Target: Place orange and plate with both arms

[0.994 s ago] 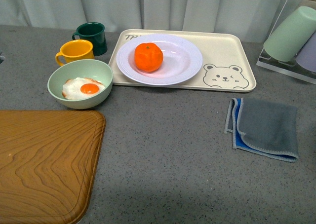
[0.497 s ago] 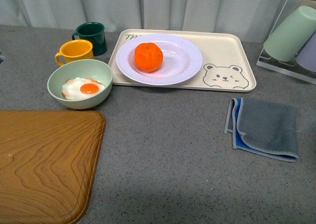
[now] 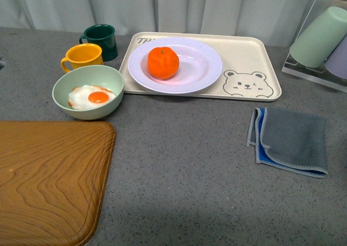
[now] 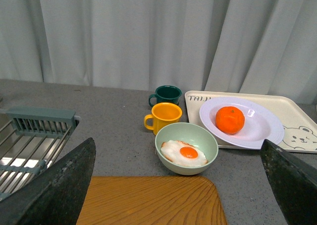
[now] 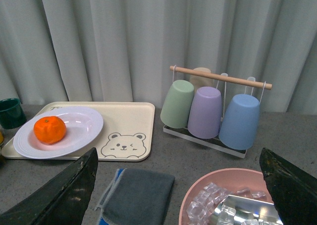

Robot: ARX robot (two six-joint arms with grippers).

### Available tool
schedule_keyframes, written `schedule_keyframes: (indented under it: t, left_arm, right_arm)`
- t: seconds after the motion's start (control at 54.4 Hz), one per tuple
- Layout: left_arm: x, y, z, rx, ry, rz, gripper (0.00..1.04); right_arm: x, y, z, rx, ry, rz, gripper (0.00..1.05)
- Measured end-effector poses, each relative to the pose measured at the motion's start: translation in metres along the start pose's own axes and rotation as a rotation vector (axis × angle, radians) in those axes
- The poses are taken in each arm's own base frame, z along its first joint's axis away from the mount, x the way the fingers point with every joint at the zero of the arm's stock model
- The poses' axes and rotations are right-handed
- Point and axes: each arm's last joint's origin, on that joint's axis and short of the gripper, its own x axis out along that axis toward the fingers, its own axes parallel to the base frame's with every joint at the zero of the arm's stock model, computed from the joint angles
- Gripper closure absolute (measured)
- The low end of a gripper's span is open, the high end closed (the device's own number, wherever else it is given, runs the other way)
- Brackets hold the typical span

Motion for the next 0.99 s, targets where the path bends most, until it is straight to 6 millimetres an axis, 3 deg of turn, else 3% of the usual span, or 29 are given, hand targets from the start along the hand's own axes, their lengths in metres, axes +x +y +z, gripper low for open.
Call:
schedule_keyframes:
  t: [0.994]
  left_arm:
    - [0.0000,0.0000,0.0000,0.000,0.000,0.000,0.07]
  right_arm:
    - [0.0000,0.0000,0.0000,0.000,0.000,0.000,0.09]
